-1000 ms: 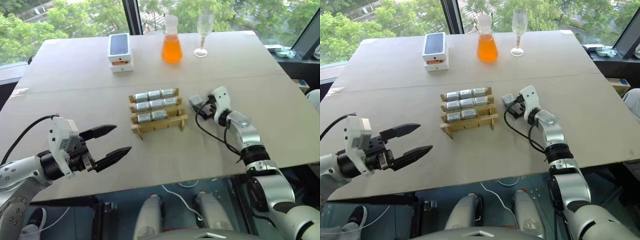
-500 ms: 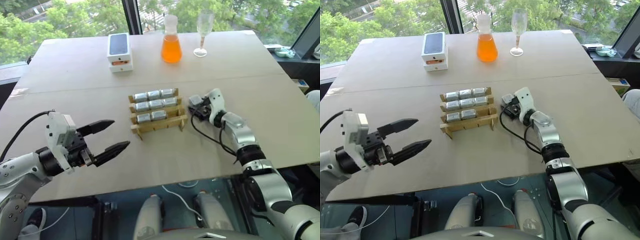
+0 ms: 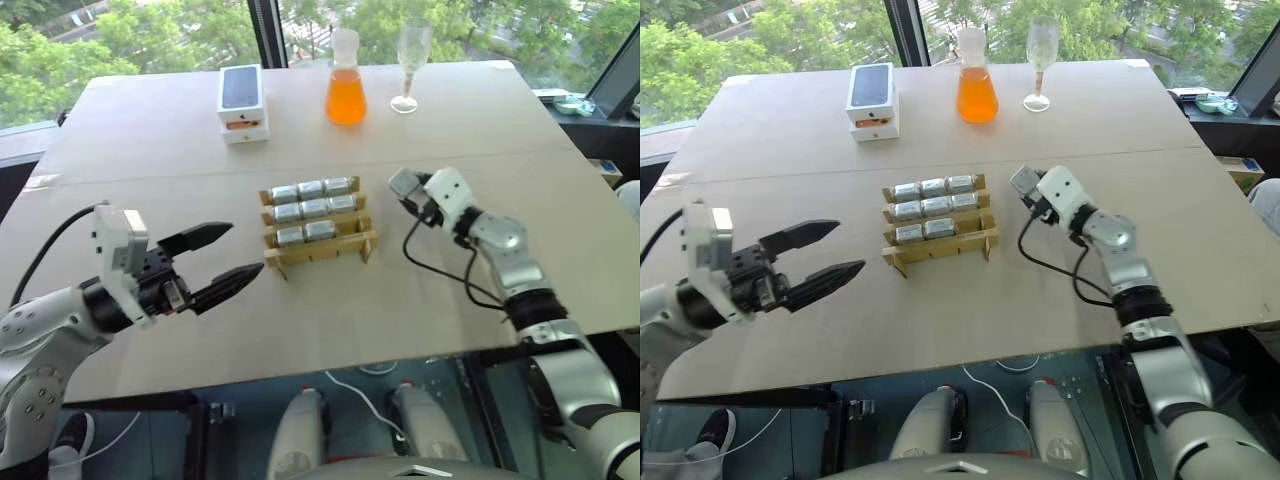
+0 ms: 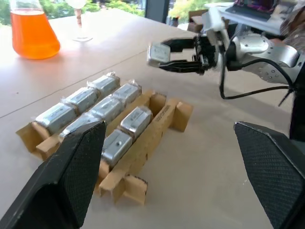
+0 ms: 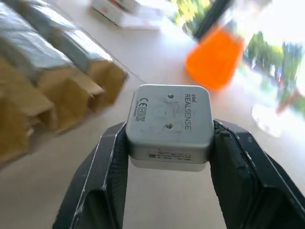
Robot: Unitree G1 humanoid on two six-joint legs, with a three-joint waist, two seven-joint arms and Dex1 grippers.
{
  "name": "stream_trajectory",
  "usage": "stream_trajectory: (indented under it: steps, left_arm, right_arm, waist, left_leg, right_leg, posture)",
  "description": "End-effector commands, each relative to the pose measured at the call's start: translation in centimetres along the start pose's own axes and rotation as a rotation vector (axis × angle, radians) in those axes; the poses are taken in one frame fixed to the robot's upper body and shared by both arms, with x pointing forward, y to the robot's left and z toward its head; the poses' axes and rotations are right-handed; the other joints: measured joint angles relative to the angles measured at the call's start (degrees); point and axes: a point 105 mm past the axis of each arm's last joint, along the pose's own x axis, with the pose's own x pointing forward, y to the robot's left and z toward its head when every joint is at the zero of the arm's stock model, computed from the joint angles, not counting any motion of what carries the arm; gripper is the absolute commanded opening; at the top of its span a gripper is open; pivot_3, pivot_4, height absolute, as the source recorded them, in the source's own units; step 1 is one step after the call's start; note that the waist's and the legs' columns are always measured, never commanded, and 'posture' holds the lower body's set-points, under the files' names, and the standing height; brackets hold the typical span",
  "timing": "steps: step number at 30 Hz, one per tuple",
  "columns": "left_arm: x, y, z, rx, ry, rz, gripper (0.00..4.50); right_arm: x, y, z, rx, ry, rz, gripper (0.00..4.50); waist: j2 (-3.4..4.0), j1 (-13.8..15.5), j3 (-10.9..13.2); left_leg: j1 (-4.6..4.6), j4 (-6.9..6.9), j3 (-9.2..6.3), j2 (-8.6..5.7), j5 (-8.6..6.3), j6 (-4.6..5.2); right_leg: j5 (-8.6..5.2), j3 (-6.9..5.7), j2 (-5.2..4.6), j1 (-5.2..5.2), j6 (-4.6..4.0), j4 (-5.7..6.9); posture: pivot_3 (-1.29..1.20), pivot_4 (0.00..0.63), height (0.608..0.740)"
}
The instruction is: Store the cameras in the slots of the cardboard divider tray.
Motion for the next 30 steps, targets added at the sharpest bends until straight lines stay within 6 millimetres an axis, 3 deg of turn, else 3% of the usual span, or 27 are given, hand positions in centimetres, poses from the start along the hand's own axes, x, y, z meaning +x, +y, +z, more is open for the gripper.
stream_trajectory:
  steps: [1, 7, 15, 18, 30]
  left_arm:
    - [1.8, 0.8, 0.4, 0.01, -0.007, -0.066, 4.45]
    - [5.7, 2.3, 1.2, 0.028, -0.029, -0.17, 4.45]
    - [9.1, 2.6, 0.9, 0.047, 0.017, -0.317, 4.45]
    - [9.5, 2.4, 1.1, 0.053, 0.058, -0.388, 4.45]
    - [10.3, 2.2, 0.1, 0.158, 0.253, -0.523, 4.45]
  right_arm:
    - [-0.2, 1.9, 6.1, -0.495, -0.253, 0.197, 1.86]
    - [0.6, 3.7, 8.4, -0.786, -0.351, 0.306, 1.86]
    - [1.7, 5.3, 9.2, -0.917, -0.402, 0.362, 1.86]
    - [1.9, 6.3, 9.7, -0.964, -0.44, 0.413, 1.86]
    - [2.9, 6.9, 9.7, -1.009, -0.45, 0.497, 1.86]
  waist:
    - [0.0, -0.07, 0.0]
    - [-0.05, -0.31, -0.02]
    - [-0.06, 0.33, -0.01]
    - [-0.06, 0.69, -0.01]
    - [-0.06, 0.92, -0.01]
  left_leg:
    - [0.04, 0.0, 0.0, 0.02, 0.0, 0.0]
    - [0.07, 0.08, -0.01, 0.04, 0.01, -0.01]
    - [0.02, 0.13, 0.02, 0.0, 0.02, -0.02]
    - [-0.03, 0.13, 0.01, 0.0, 0.02, -0.02]
    - [-0.03, 0.16, 0.02, -0.01, 0.02, -0.01]
  right_leg:
    - [0.0, 0.0, 0.03, 0.02, 0.0, 0.01]
    - [0.01, 0.05, 0.12, -0.01, -0.02, 0.22]
    - [0.0, 0.07, 0.08, -0.05, -0.03, 0.27]
    - [0.0, 0.06, 0.1, -0.12, -0.03, 0.29]
    - [-0.01, 0.06, 0.09, -0.11, -0.03, 0.34]
  posture:
    - [0.0, 0.15, 0.74]
    - [0.0, 0.15, 0.74]
    - [0.0, 0.15, 0.74]
    - [0.0, 0.15, 0.74]
    - [0.0, 0.15, 0.74]
